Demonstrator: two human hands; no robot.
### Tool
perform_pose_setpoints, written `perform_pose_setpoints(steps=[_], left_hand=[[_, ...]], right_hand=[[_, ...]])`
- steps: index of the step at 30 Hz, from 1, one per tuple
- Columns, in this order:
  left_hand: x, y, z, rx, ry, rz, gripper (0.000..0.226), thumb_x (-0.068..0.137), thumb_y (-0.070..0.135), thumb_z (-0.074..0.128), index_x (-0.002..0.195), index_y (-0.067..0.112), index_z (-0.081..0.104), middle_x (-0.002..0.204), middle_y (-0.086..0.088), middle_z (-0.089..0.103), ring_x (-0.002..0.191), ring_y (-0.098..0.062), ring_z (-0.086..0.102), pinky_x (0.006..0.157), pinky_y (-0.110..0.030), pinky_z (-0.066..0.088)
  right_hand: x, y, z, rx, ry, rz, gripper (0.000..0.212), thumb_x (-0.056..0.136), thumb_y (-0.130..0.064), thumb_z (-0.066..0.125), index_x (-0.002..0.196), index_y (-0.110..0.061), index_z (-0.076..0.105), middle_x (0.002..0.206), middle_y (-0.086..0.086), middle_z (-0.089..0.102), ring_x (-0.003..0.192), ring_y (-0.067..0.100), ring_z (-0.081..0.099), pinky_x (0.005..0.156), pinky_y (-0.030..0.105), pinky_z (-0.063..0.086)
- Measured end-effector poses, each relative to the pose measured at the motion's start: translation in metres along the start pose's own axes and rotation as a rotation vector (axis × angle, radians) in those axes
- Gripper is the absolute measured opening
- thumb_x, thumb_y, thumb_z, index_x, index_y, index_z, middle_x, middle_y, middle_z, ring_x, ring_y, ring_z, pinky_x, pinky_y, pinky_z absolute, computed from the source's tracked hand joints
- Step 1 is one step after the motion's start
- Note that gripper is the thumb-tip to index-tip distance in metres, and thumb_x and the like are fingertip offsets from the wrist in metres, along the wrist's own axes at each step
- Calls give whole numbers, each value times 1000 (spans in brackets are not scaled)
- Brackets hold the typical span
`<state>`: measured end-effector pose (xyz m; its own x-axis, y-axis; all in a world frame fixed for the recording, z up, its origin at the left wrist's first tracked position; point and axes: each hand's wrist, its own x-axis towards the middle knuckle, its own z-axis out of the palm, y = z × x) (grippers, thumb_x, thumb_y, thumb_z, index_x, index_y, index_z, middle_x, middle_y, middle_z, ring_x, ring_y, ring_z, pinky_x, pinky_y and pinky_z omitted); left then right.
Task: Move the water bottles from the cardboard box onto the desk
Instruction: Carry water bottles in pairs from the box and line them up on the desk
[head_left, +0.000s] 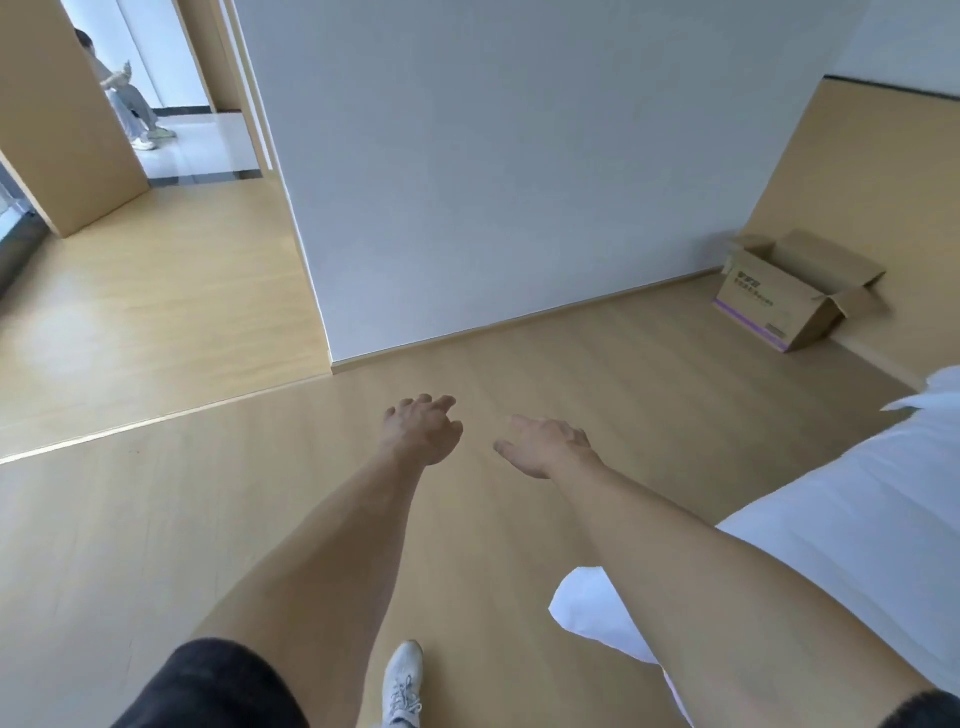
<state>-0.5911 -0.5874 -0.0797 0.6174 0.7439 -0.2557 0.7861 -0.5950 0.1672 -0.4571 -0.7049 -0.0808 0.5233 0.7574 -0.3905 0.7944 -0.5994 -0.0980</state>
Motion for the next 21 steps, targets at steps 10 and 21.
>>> perform_pose_setpoints(steps=[10, 21], left_hand=[[186, -4, -58, 20, -53, 224, 52, 101, 41, 36, 153, 33, 34, 149, -3, 45, 137, -28, 40, 111, -41, 31], [326, 51, -56, 62, -141, 365, 55, 100, 41, 36, 154, 33, 33, 153, -3, 42, 139, -28, 39, 113, -41, 30]], right_hand=[[121, 0, -70, 118, 42, 246, 62, 96, -60, 39, 152, -33, 35, 150, 7, 48, 137, 28, 45, 109, 43, 35], [232, 61, -89, 190, 23, 418, 61, 95, -63, 39, 148, -32, 40, 147, 7, 51, 135, 29, 48, 106, 43, 37]])
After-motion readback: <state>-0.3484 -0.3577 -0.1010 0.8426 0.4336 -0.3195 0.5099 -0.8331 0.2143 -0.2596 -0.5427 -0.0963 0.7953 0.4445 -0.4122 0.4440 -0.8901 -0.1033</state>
